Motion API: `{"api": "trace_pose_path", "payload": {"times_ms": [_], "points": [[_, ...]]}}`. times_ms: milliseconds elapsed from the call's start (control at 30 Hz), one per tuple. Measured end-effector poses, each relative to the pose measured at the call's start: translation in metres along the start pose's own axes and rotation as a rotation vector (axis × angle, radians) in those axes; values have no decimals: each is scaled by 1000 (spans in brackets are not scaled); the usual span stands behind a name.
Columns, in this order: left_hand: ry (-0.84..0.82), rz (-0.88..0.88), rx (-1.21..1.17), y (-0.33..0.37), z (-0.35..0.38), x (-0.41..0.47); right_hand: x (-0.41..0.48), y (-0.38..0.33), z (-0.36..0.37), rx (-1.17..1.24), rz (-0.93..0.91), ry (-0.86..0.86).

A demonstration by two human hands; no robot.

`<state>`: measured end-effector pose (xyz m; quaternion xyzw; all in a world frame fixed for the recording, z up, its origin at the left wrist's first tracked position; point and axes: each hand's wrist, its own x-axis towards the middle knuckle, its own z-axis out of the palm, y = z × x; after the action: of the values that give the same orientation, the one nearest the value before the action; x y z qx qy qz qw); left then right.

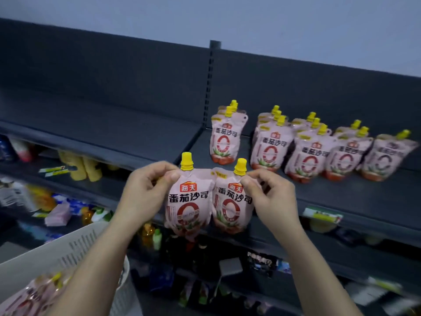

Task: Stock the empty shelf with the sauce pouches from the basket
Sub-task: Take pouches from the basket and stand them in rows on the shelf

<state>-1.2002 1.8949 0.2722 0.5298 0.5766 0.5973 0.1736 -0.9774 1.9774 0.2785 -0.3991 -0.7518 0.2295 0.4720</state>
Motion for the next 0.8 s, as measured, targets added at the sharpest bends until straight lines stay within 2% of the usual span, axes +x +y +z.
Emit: {"api": "trace_pose_path", "payload": {"times_ms": [133, 467, 800], "points": [[-74, 76, -52, 30, 60, 5, 9, 22, -63, -25, 10, 81], [-172, 152, -172, 91, 202, 18, 32, 79, -206, -79, -15, 135], [-271, 177, -225, 110, 307, 60, 80, 144, -270, -100, 65, 184]]}}
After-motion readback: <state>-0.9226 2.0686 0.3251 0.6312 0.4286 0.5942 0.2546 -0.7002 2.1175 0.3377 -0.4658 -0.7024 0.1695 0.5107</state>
